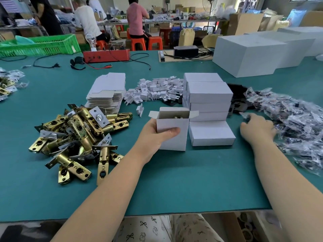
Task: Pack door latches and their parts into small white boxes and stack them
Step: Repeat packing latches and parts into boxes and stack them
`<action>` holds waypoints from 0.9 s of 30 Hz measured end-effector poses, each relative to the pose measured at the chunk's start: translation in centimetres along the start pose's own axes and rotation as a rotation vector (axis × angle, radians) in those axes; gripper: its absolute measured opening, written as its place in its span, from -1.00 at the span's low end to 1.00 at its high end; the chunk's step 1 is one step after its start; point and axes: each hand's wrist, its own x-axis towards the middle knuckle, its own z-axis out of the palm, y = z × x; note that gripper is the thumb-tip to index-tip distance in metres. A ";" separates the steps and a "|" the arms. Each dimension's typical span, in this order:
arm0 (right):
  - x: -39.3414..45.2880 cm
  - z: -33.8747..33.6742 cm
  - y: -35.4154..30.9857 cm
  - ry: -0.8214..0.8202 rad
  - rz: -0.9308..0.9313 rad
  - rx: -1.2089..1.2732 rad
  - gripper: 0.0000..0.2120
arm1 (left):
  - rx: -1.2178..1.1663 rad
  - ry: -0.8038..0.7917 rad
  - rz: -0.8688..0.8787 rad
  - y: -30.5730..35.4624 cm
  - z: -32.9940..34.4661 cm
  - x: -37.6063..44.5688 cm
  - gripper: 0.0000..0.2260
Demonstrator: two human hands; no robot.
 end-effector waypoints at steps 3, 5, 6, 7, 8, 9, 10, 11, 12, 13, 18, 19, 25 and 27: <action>-0.4 0.0 -0.2 0.027 -0.026 -0.053 -0.55 | 0.032 0.011 -0.016 0.0 0.1 -0.1 -0.67; -0.5 -0.1 -0.2 0.022 -0.032 -0.085 -0.47 | 0.052 0.009 -0.030 -0.1 0.5 -0.3 -0.64; -0.6 -0.2 -0.2 0.023 -0.034 -0.094 -0.45 | 0.056 0.008 -0.039 -0.1 0.6 -0.4 -0.62; -0.8 -0.2 -0.2 0.033 -0.036 -0.084 -0.47 | 0.060 0.012 -0.047 0.0 0.7 -0.4 -0.63; -0.9 -0.3 -0.3 0.042 -0.038 -0.061 -0.51 | 0.062 0.021 -0.053 0.0 0.8 -0.4 -0.68; -0.9 -0.3 -0.3 0.044 -0.045 -0.031 -0.56 | 0.062 0.030 -0.057 0.0 0.8 -0.5 -0.74; -1.0 -0.3 -0.4 0.041 -0.059 -0.001 -0.61 | 0.061 0.039 -0.060 0.0 0.9 -0.5 -0.78; -1.1 -0.3 -0.4 0.040 -0.073 0.044 -0.67 | 0.064 0.045 -0.061 0.0 0.9 -0.5 -0.79; -1.2 -0.3 -0.3 0.051 -0.077 0.117 -0.73 | 0.073 0.051 -0.061 -0.1 0.9 -0.5 -0.79; -1.4 -0.4 -0.4 0.077 -0.068 0.217 -0.77 | 0.078 0.053 -0.060 -0.1 0.9 -0.5 -0.78; -4.6 -3.5 -2.7 0.371 -0.180 0.874 -0.71 | 0.095 0.058 -0.058 -0.1 0.9 -0.6 -0.71; -5.6 -4.5 -3.8 0.405 -0.259 0.941 -0.67 | 0.099 0.057 -0.060 -0.2 0.9 -0.5 -0.71; -11.5 -6.9 -10.4 0.084 -0.622 1.101 -0.71 | 0.080 0.053 -0.048 -0.4 0.7 -0.4 -0.70; -12.7 -6.4 -12.0 0.030 -0.706 0.966 -0.74 | 0.097 0.059 -0.035 -0.4 0.7 -0.5 -0.66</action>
